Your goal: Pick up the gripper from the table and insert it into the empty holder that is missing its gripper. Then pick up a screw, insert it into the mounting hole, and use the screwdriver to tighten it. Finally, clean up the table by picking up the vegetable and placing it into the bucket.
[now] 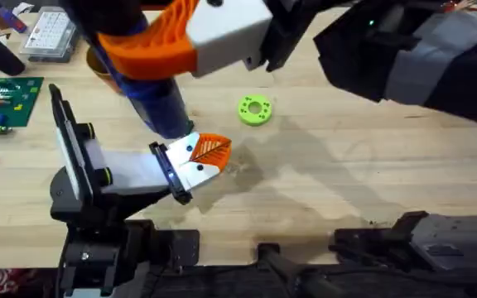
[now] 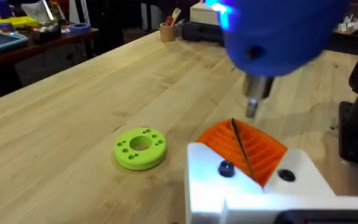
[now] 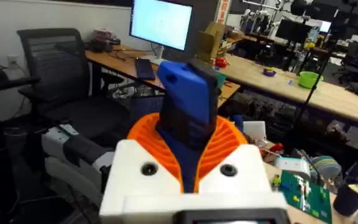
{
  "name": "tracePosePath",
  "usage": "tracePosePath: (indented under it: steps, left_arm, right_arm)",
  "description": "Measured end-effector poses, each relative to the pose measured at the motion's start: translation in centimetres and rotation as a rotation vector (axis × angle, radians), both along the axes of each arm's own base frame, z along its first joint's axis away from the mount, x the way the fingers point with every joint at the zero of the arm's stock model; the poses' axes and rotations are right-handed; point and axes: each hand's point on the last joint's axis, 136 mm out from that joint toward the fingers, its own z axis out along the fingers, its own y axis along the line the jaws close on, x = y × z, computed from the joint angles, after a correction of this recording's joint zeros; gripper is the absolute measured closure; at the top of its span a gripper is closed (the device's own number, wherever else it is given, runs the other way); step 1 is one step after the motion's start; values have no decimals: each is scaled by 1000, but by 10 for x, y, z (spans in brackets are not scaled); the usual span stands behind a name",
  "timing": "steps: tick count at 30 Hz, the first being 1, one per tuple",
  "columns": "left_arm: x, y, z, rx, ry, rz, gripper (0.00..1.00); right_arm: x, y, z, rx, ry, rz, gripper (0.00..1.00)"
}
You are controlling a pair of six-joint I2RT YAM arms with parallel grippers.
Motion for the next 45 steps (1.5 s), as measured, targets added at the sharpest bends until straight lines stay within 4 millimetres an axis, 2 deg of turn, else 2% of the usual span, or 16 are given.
tracePosePath:
  steps: [19, 33, 45]
  left_arm:
    - [0, 0, 0, 0, 0, 0, 982]
    - [0, 0, 0, 0, 0, 0, 982]
    - [0, 0, 0, 0, 0, 0, 982]
  right_arm:
    - [6, 4, -23, -17, 33, -28, 934]
    - [10, 6, -25, -8, 37, -51, 934]
    - [16, 10, -36, -17, 50, -53, 935]
